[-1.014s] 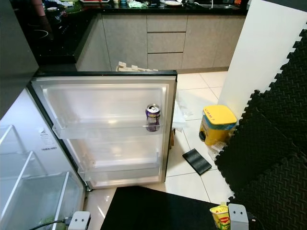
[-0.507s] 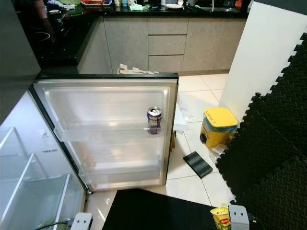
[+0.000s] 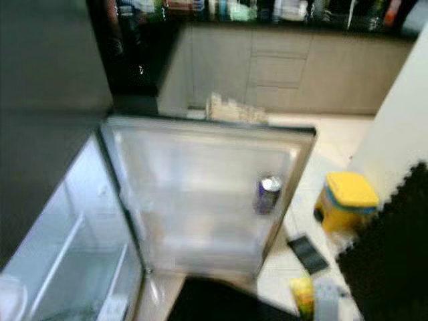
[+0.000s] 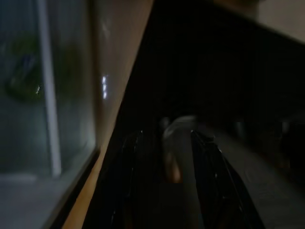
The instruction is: Restocking fridge
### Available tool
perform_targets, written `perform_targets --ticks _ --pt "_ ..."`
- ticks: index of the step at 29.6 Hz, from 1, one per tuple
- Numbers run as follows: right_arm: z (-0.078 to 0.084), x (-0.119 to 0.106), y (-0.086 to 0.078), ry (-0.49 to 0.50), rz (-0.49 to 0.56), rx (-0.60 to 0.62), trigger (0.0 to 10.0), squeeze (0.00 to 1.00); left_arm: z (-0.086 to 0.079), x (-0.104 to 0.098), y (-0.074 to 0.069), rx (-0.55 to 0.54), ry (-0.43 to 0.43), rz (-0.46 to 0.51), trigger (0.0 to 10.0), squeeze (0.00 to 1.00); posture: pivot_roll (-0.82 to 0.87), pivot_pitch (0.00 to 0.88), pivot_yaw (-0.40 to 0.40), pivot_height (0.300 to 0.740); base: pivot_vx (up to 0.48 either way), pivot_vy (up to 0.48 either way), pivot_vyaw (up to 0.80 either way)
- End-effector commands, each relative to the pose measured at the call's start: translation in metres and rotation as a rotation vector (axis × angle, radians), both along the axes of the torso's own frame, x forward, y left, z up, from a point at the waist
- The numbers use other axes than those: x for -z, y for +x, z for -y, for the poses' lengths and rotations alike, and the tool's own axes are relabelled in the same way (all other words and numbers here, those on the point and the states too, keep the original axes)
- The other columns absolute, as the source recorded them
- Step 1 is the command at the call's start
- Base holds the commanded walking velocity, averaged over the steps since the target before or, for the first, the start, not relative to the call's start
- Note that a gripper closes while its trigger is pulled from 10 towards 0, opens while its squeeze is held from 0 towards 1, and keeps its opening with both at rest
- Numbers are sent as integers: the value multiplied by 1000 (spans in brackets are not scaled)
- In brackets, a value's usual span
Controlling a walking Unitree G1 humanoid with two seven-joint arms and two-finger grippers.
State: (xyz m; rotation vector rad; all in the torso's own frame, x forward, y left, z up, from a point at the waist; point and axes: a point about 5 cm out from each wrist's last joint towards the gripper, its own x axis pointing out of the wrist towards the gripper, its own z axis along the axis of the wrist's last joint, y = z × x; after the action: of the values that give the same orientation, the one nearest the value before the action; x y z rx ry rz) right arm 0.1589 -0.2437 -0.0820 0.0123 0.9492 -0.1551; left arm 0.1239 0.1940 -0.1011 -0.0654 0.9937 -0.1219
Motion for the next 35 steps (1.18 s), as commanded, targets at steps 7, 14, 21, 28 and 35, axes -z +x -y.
perform_targets --ticks 7,14,21,28,35 --pt "12 3 -15 -27 -47 17 10000 0 8 0 1 17 -56 -1 10000 0 -64 0 -16 740 0 -137 0" --pt "12 3 -14 -28 -46 18 10000 0 9 1 0 28 -74 -12 10000 0 -65 0 -13 740 0 -480 0" --pt "12 3 -15 -26 -50 22 10000 0 9 0 3 8 -69 2 10000 0 -65 0 -13 740 0 -248 0" --pt "12 3 -16 -24 -52 27 10000 0 10 0 3 12 -74 4 10000 0 -69 0 -12 740 0 0 0" --pt "12 4 -18 -17 -56 43 10000 0 7 0 2 7 -60 0 10000 0 -69 0 -12 740 0 0 0"
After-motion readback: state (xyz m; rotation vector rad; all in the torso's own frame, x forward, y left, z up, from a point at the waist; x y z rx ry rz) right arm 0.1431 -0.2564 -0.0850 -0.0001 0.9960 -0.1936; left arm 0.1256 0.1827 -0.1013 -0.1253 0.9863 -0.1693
